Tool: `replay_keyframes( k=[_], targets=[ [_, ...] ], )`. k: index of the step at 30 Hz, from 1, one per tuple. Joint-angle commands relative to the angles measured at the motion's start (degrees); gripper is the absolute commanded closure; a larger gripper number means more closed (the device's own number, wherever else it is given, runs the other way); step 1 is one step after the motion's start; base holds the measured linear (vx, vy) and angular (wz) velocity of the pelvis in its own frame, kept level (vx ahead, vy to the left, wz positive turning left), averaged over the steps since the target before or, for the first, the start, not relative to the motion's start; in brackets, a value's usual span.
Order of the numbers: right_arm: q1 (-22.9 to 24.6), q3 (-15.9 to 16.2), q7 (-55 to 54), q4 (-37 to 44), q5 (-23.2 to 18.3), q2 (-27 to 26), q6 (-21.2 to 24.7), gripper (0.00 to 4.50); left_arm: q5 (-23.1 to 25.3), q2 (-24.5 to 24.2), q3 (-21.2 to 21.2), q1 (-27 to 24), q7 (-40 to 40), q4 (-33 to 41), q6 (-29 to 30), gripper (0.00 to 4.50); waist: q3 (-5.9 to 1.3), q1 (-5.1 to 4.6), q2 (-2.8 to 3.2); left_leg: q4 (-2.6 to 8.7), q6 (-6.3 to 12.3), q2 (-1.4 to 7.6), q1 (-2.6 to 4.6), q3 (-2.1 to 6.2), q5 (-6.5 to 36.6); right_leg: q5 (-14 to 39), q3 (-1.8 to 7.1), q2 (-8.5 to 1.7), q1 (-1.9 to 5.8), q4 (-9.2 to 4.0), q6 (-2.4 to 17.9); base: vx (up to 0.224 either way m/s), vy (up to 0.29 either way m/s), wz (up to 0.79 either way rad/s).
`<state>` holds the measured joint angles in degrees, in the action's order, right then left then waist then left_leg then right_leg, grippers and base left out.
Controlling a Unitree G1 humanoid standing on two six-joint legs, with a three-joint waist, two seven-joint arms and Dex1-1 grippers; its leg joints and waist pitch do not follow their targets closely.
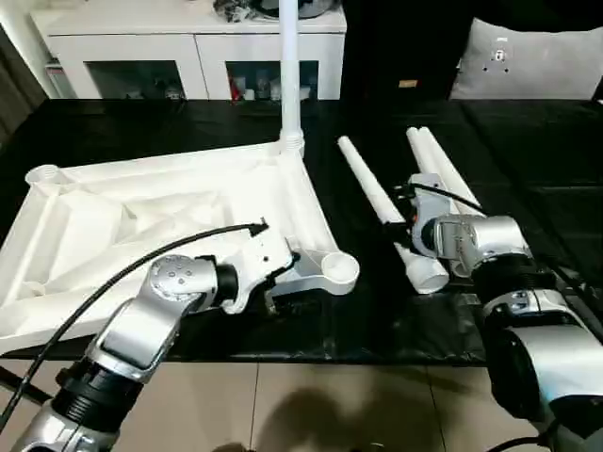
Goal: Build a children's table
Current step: Pick table leg
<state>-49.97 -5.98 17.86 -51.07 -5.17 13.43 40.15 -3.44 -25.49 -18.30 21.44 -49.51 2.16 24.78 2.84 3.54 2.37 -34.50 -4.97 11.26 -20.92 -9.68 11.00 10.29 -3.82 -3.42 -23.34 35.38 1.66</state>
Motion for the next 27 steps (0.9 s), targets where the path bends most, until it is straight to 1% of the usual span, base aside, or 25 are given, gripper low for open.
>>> replay_keyframes(
  k=[1,2,4,5,6,7,8,9,10,11,12,13,14,15,16,17,18,19,20,21,22,23,24,25,27],
  targets=[
    [1.65,-1.79,0.20,0.27,-2.31,-1.07,-1.22,2.69,0.36,0.93,2.56,1.83,2.63,-1.50,-0.03,0.00,-3.89,0.29,-0.10,3.58,0.44,1.11,0.21,0.14,8.17,10.14,2.47,-3.89,3.42,-3.86,11.42,0.000,0.000,0.00],
    [2.10,-3.48,0.68,1.87,-3.93,-1.56,-2.73,2.69,-1.20,3.14,5.17,2.63,5.26,-2.62,0.44,0.00,-3.90,0.31,-0.11,3.53,0.49,1.02,0.26,0.13,8.53,10.91,2.49,-3.93,3.48,-4.02,11.24,0.000,0.000,0.00],
    [2.44,-4.01,0.89,2.81,-4.41,-1.77,-3.50,2.69,-2.05,3.94,6.06,2.92,5.82,-2.73,0.60,0.00,-3.96,0.34,-0.25,3.55,0.71,1.03,0.09,0.18,8.01,10.99,2.41,-3.99,3.62,-4.07,11.16,0.000,0.000,0.00],
    [2.90,-4.44,0.42,3.74,-4.46,-2.01,-5.50,2.69,-2.97,5.21,7.29,2.82,6.99,-2.77,-1.06,0.00,-3.96,0.43,-0.43,3.54,0.98,1.09,-0.05,0.19,7.60,10.63,2.44,-4.05,3.62,-4.07,11.17,0.000,0.000,0.00],
    [3.54,-4.83,0.17,4.83,-4.52,-2.34,-9.03,2.70,-3.05,6.30,8.15,3.01,8.67,-3.11,-2.82,0.00,-3.96,0.43,-0.43,3.54,0.98,1.09,-0.05,0.19,7.60,10.63,2.44,-4.05,3.62,-4.07,11.17,0.000,0.000,0.00],
    [4.66,-5.39,0.01,6.79,-4.68,-2.94,-15.85,2.70,-3.49,8.30,9.97,4.62,11.85,-4.55,-2.32,0.00,-4.09,0.49,-0.41,3.44,1.20,1.15,-0.03,0.15,7.21,10.11,2.44,-4.10,3.54,-4.01,11.12,0.000,0.000,0.00],
    [5.09,-5.85,0.44,7.92,-5.27,-3.26,-18.55,2.70,-3.82,9.55,11.35,6.05,14.24,-5.68,-0.77,0.00,-4.16,0.57,-0.49,3.26,1.37,1.11,-0.01,-0.04,6.93,9.43,2.50,-4.06,3.43,-4.00,10.91,0.000,0.000,0.00],
    [4.89,-7.19,2.14,8.67,-7.28,-3.47,-17.38,2.70,-4.39,11.28,13.39,7.53,17.61,-6.86,-0.21,0.00,-4.48,0.67,-0.37,3.17,2.07,0.96,-0.02,0.06,5.27,6.56,2.46,-3.81,3.61,-3.51,11.60,0.000,0.000,0.00],
    [4.74,-7.83,2.98,8.91,-8.24,-3.54,-16.56,2.70,-4.64,12.03,14.26,8.15,19.07,-7.38,-0.10,0.00,-4.45,0.61,-0.50,3.10,2.63,0.79,-0.11,-0.04,4.93,5.21,2.49,-3.64,3.69,-3.53,11.89,0.000,0.000,0.00],
    [4.79,-9.26,7.10,10.77,-11.16,-3.77,-15.69,2.70,-5.82,13.92,16.67,10.77,22.26,-9.06,0.95,0.00,-4.46,0.78,-0.73,3.02,4.13,0.82,-0.26,-0.01,4.03,3.13,2.39,-3.57,3.81,-3.33,12.58,0.000,0.000,0.00],
    [4.97,-9.63,8.56,11.59,-12.09,-3.87,-15.67,2.70,-6.58,14.49,17.38,11.63,22.63,-9.39,1.59,0.00,-4.54,0.97,-0.74,2.91,4.56,0.79,-0.24,0.01,3.74,2.73,2.37,-3.64,3.87,-3.30,12.65,0.000,0.000,0.00],
    [5.33,-10.33,10.96,13.07,-13.78,-4.15,-15.73,2.70,-7.57,15.51,18.55,12.99,23.67,-9.67,3.02,0.00,-4.62,1.22,-0.87,2.90,5.42,0.85,-0.44,0.08,2.66,1.74,2.35,-3.76,3.99,-3.10,12.92,0.000,0.000,0.00],
    [5.55,-10.84,12.34,14.01,-14.92,-4.40,-15.78,2.70,-8.06,16.17,19.21,13.77,24.35,-9.78,3.99,0.00,-4.61,1.40,-1.22,2.86,6.16,0.96,-0.40,0.06,2.31,1.40,2.32,-3.78,3.87,-3.12,13.07,0.000,0.000,0.00],
    [6.10,-12.28,15.76,16.50,-18.05,-5.19,-15.91,2.70,-9.79,17.84,20.78,15.68,24.93,-10.04,6.52,0.00,-4.57,1.44,-1.15,2.79,6.51,0.91,-0.40,-0.05,2.29,1.22,2.35,-3.77,3.86,-3.02,13.24,0.000,0.000,0.00],
    [6.64,-12.78,17.56,18.15,-20.12,-5.62,-15.51,2.70,-11.56,19.24,21.84,16.64,25.30,-10.40,5.55,0.00,-4.60,1.65,-1.09,2.71,6.91,0.88,-0.38,-0.08,2.03,1.15,2.38,-3.82,3.82,-3.02,13.28,0.000,0.000,0.00],
    [6.72,-12.85,17.81,18.38,-20.41,-5.67,-15.45,2.70,-11.80,19.44,21.99,16.77,25.36,-10.45,5.42,0.00,-4.63,2.15,-1.16,2.69,7.94,1.01,-0.43,0.02,1.24,1.13,2.32,-3.94,3.74,-3.09,13.35,0.000,0.000,0.00],
    [7.33,-13.05,19.66,20.07,-22.28,-6.05,-15.33,2.70,-13.67,21.02,23.30,17.88,26.19,-11.07,3.98,0.00,-4.65,2.14,-1.32,2.69,8.23,1.02,-0.52,0.05,0.89,1.09,2.25,-3.87,3.73,-3.05,13.45,0.000,0.000,0.00],
    [8.13,-12.82,21.50,21.72,-24.00,-6.38,-15.17,2.70,-15.16,22.73,24.79,19.16,28.24,-11.78,3.59,0.00,-4.66,2.43,-1.16,2.63,8.29,1.09,-0.38,0.02,1.16,1.65,2.23,-3.92,3.58,-3.16,13.54,0.000,0.000,0.00],
    [9.17,-12.30,23.78,24.11,-25.92,-6.84,-14.81,2.70,-17.12,24.59,26.07,20.60,29.49,-12.26,3.17,0.00,-4.63,2.44,-1.30,2.63,8.46,1.07,-0.37,-0.06,1.36,1.90,2.23,-3.86,3.58,-3.34,13.57,0.000,0.000,0.00],
    [10.41,-11.58,26.50,27.14,-28.05,-7.32,-13.34,2.70,-19.40,26.69,27.68,22.33,30.87,-12.67,4.54,0.00,-4.61,2.71,-1.27,2.63,8.50,1.11,-0.35,-0.04,1.95,2.37,2.21,-3.85,3.68,-3.36,13.41,0.000,0.000,0.00],
    [11.08,-11.26,27.92,28.86,-29.16,-7.59,-12.18,2.70,-21.16,27.61,28.43,22.97,30.64,-12.45,5.78,0.00,-4.60,3.00,-1.41,2.63,8.76,1.14,-0.43,0.01,1.82,2.46,2.21,-3.95,3.74,-3.39,13.25,0.000,0.000,0.00],
    [11.56,-11.03,28.84,30.05,-29.92,-7.79,-11.42,2.70,-22.62,28.15,28.91,23.24,30.06,-12.08,6.73,0.00,-4.56,3.30,-1.49,2.72,8.63,1.21,-0.47,0.13,1.58,3.40,2.11,-4.03,3.62,-3.38,13.16,0.000,0.000,0.00],
    [11.74,-10.90,29.18,30.48,-30.16,-7.85,-11.20,2.70,-23.20,28.36,29.13,23.35,29.84,-11.93,7.12,0.00,-4.44,3.29,-1.52,2.75,8.56,1.14,-0.54,0.06,1.82,4.27,2.11,-4.00,3.58,-3.60,12.91,0.000,0.000,0.00],
    [12.32,-10.46,30.12,31.67,-30.58,-8.03,-10.69,2.70,-25.06,29.01,29.90,23.69,28.96,-11.40,8.48,0.00,-4.43,3.37,-1.54,2.81,8.08,1.20,-0.42,0.12,2.09,5.79,2.11,-4.02,3.51,-3.72,12.43,0.000,0.000,0.00],
    [13.08,-9.75,30.78,32.90,-30.82,-8.19,-10.17,2.70,-28.27,29.88,31.08,24.00,27.47,-10.38,10.30,0.00,-4.31,3.46,-1.51,2.85,7.24,1.08,-0.53,0.07,2.19,7.32,2.15,-4.03,3.51,-3.89,11.84,0.000,0.000,0.00]
  ],
)
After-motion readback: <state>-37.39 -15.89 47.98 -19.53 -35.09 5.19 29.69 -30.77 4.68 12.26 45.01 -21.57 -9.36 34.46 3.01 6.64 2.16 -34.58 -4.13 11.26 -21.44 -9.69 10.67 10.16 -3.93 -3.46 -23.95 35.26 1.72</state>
